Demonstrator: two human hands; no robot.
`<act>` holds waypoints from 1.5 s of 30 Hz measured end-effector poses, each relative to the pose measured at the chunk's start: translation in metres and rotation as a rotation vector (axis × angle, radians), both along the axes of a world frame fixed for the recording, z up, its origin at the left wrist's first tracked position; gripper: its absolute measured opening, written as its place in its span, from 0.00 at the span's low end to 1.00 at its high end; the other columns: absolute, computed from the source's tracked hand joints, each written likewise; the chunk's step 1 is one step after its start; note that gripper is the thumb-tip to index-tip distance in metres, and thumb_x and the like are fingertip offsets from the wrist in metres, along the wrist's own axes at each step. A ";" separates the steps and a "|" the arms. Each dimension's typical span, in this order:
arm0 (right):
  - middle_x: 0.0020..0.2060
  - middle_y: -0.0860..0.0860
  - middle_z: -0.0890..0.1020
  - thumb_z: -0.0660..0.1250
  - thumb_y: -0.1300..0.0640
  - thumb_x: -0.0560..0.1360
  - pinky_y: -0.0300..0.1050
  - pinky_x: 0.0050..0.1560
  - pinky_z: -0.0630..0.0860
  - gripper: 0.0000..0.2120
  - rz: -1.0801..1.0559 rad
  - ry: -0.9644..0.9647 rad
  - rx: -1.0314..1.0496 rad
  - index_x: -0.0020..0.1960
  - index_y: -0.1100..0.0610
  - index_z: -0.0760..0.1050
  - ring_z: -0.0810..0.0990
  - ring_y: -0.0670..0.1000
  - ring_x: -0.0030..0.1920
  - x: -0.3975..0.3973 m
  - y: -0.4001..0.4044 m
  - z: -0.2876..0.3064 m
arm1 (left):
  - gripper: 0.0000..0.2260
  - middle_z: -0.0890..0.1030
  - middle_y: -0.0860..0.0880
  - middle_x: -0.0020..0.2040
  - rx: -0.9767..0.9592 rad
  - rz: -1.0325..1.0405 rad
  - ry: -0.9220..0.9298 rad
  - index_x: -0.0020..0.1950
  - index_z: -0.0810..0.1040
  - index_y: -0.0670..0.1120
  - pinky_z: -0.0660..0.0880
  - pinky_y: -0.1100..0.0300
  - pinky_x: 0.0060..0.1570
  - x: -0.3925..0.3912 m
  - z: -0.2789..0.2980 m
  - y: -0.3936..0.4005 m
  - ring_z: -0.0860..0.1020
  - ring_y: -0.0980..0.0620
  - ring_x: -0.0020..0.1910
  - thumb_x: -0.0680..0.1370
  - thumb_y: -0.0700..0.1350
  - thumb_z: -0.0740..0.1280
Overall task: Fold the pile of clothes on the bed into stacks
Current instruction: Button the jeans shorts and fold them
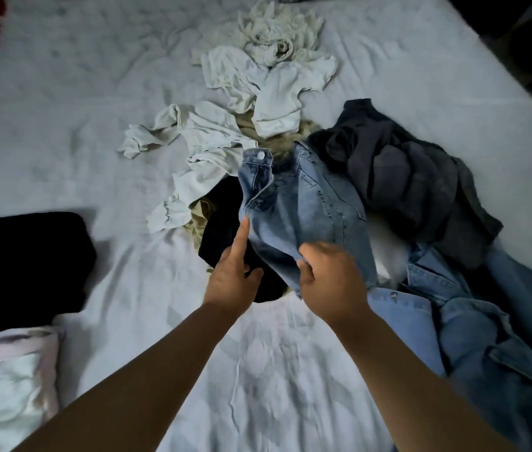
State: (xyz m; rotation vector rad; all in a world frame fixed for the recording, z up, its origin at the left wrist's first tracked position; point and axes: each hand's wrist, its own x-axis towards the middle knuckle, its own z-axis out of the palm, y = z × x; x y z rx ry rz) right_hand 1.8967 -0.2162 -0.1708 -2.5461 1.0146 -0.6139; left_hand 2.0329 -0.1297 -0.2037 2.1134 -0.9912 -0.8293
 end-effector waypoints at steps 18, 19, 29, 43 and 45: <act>0.22 0.41 0.72 0.76 0.56 0.68 0.34 0.30 0.65 0.13 0.103 -0.065 0.726 0.31 0.53 0.72 0.69 0.40 0.26 -0.035 0.132 0.113 | 0.13 0.77 0.55 0.48 -0.285 -0.115 0.083 0.48 0.74 0.57 0.61 0.80 0.51 0.002 0.070 0.137 0.69 0.55 0.53 0.79 0.37 0.62; 0.22 0.41 0.72 0.76 0.54 0.68 0.34 0.31 0.65 0.13 0.107 -0.065 0.751 0.31 0.53 0.72 0.69 0.40 0.26 -0.033 0.137 0.116 | 0.13 0.76 0.58 0.47 -0.290 -0.125 0.097 0.46 0.74 0.57 0.61 0.80 0.51 0.002 0.077 0.147 0.68 0.58 0.53 0.79 0.37 0.62; 0.30 0.44 0.77 0.72 0.57 0.71 0.40 0.36 0.72 0.06 0.003 0.101 0.712 0.38 0.56 0.77 0.74 0.42 0.32 -0.012 0.152 0.066 | 0.19 0.77 0.52 0.57 -0.076 -0.335 -0.031 0.50 0.81 0.44 0.67 0.73 0.56 0.005 0.051 0.207 0.75 0.58 0.55 0.66 0.32 0.59; 0.59 0.54 0.71 0.65 0.51 0.77 0.45 0.55 0.67 0.17 0.113 0.430 0.277 0.62 0.59 0.71 0.68 0.55 0.62 0.030 0.080 -0.024 | 0.15 0.73 0.48 0.64 0.174 -0.013 -0.103 0.64 0.76 0.46 0.66 0.66 0.55 0.032 -0.030 0.137 0.74 0.50 0.57 0.77 0.42 0.66; 0.65 0.55 0.68 0.64 0.50 0.77 0.50 0.64 0.65 0.21 0.160 0.461 0.165 0.66 0.59 0.68 0.64 0.56 0.66 0.046 0.066 -0.036 | 0.15 0.72 0.48 0.65 0.176 -0.051 -0.119 0.65 0.75 0.46 0.66 0.64 0.58 0.038 -0.044 0.114 0.73 0.49 0.60 0.78 0.42 0.65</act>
